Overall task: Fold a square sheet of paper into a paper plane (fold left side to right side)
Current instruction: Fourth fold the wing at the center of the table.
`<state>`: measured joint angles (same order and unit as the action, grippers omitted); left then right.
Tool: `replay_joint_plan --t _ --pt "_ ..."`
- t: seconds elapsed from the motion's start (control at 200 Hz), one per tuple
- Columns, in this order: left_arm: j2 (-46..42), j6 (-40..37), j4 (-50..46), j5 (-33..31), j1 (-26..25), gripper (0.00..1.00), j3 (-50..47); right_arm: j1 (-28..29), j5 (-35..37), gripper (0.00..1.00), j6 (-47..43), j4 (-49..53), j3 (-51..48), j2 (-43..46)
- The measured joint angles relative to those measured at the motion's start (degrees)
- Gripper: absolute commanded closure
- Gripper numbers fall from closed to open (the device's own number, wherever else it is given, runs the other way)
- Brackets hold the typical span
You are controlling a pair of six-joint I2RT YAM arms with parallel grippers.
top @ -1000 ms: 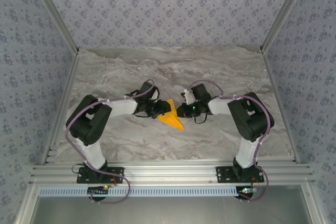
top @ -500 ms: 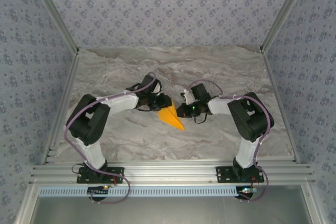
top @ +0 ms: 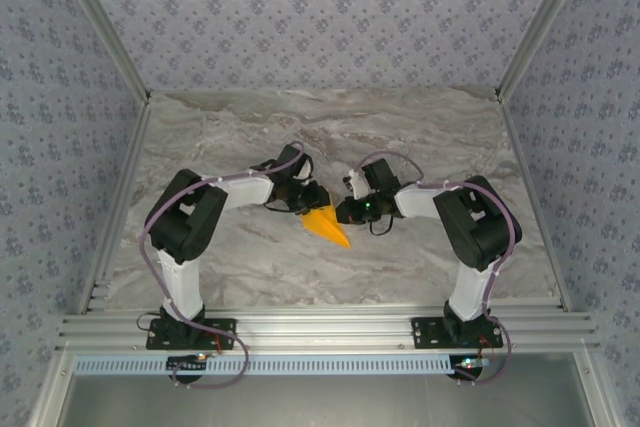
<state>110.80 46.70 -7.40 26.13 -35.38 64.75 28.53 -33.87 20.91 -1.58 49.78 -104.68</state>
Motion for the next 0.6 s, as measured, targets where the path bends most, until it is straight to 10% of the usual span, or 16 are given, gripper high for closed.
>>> replay_joint_plan --t 0.6 --pt "-0.90 -0.17 5.75 -0.20 0.11 0.77 -4.72 0.33 1.95 0.72 -0.74 5.73 0.85 4.57"
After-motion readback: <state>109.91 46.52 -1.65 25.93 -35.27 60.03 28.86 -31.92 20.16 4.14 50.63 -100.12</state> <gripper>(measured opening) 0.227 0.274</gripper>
